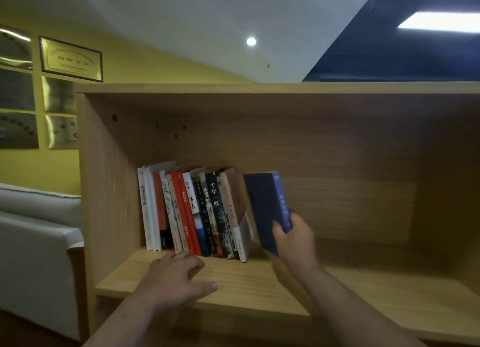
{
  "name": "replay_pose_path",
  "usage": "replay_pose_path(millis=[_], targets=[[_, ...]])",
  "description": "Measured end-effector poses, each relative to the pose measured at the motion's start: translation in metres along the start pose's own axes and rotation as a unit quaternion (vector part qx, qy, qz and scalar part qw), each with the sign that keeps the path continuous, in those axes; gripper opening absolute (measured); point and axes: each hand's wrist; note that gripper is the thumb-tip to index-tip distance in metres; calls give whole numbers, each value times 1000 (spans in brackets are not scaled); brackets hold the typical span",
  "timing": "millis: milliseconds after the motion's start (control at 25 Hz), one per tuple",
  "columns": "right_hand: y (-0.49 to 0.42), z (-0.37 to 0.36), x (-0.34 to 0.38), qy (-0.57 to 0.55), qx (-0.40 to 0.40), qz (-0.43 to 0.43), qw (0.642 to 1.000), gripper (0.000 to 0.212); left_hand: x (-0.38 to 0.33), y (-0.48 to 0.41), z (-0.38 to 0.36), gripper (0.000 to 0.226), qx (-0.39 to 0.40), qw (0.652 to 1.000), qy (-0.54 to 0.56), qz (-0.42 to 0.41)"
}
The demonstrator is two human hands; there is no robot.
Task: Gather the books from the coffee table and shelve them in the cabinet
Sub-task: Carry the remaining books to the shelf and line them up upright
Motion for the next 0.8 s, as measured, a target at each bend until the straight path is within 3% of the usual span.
replay_pose_path(millis=[160, 280, 440, 560, 800], targets=[[-5, -39, -3, -79, 84, -27, 993, 14, 1, -3, -1, 108, -4, 1000, 0, 4], [-13, -43, -15, -82, 187, -48, 978, 32, -1, -1, -1, 89, -14, 1000, -4, 8], [-12, -34, -26, -93, 268, -75, 956, 46, 3, -5, -7, 85, -26, 1000, -10, 8], [-13, -36, -22, -68, 286, -68, 953, 62, 3, -5, -10, 83, -34, 999, -11, 4], [-29, -51, -22, -71, 253, -83, 961, 72, 3, -4, -9, 82, -35, 999, -8, -1]])
Point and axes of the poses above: each hand's wrist, its own y-axis away from the middle knuckle, its own z-axis out of the back of the hand, x = y × z, and after that the axes turned 11 degrees about z, right-handed
